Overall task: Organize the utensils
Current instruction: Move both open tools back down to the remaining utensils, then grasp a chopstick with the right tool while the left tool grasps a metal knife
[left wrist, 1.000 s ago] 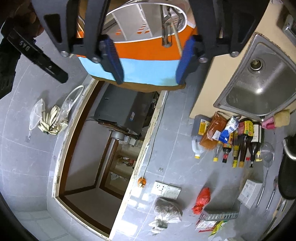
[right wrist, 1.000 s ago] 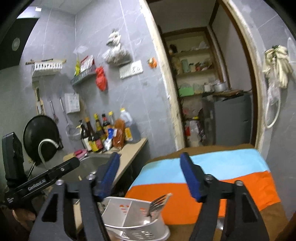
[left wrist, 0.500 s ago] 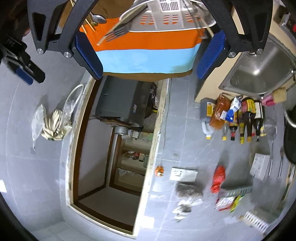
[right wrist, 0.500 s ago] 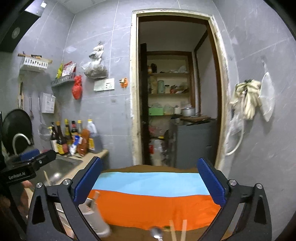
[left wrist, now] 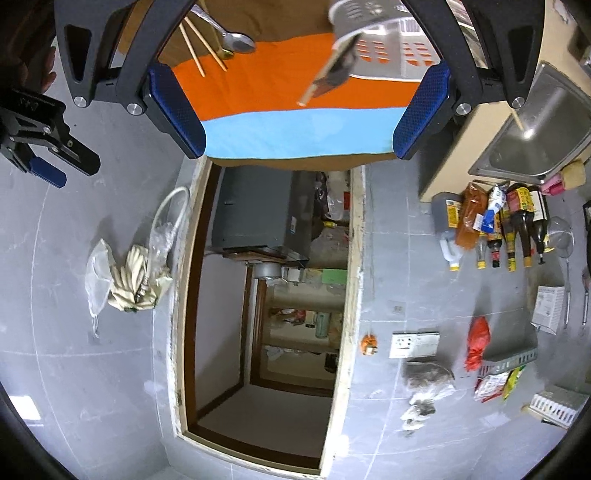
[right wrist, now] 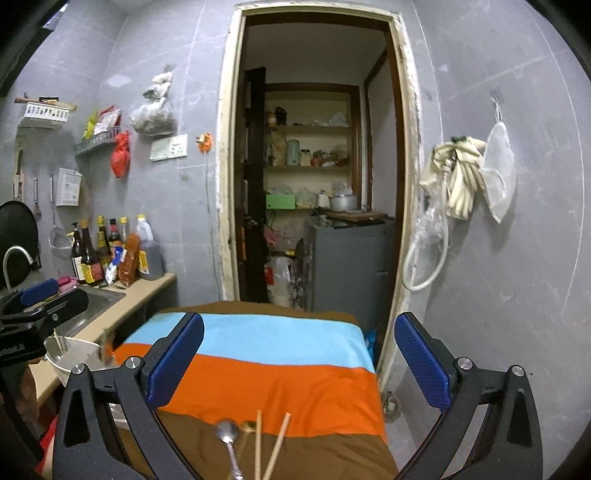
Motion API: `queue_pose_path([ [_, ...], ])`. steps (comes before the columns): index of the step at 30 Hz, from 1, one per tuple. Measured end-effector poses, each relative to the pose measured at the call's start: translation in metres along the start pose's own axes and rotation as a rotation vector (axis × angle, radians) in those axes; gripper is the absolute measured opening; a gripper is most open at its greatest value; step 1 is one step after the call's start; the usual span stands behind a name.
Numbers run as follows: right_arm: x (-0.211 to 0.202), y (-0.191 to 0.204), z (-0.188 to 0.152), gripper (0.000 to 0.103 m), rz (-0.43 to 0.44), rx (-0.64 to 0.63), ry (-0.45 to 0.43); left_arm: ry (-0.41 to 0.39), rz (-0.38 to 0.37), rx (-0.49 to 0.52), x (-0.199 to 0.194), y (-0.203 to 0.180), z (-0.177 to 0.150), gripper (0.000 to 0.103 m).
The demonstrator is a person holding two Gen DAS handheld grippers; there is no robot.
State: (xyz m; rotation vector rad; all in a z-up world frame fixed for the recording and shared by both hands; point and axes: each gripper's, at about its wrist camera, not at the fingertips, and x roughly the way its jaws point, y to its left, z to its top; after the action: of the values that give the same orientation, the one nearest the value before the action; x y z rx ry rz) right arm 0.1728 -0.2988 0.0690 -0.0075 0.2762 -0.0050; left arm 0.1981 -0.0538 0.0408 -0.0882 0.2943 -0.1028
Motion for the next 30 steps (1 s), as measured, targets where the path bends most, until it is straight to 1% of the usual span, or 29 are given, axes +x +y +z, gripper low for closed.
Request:
queue_pose_path([
  [9,0.026,-0.043,-0.026,0.101,0.013,0.032,0.066,0.056,0.000,-0.032,0.019,-0.042,-0.025,0.102],
  [15,0.049,-0.068,-0.053,0.101,0.036,0.068,0.123,0.112,-0.002,-0.009,0.035,-0.068,-0.047,0.102],
  [18,0.063,-0.077,-0.068,0.101,0.060,0.093,0.159,0.168,-0.004,-0.018,0.049,-0.073,-0.061,0.102],
  [19,0.070,-0.080,-0.075,0.101,0.075,0.108,0.183,0.199,-0.006,-0.029,0.055,-0.073,-0.067,0.102],
  [24,0.105,-0.085,-0.107,0.101,0.134,0.151,0.284,0.354,-0.006,-0.102,0.089,-0.064,-0.098,0.102],
  [27,0.123,-0.082,-0.125,0.101,0.174,0.172,0.324,0.420,-0.014,-0.152,0.103,-0.056,-0.112,0.102],
  [28,0.131,-0.080,-0.132,0.100,0.192,0.181,0.341,0.432,-0.017,-0.162,0.106,-0.055,-0.116,0.102],
  [30,0.141,-0.074,-0.142,0.091,0.225,0.185,0.367,0.456,-0.030,-0.180,0.112,-0.053,-0.124,0.100],
])
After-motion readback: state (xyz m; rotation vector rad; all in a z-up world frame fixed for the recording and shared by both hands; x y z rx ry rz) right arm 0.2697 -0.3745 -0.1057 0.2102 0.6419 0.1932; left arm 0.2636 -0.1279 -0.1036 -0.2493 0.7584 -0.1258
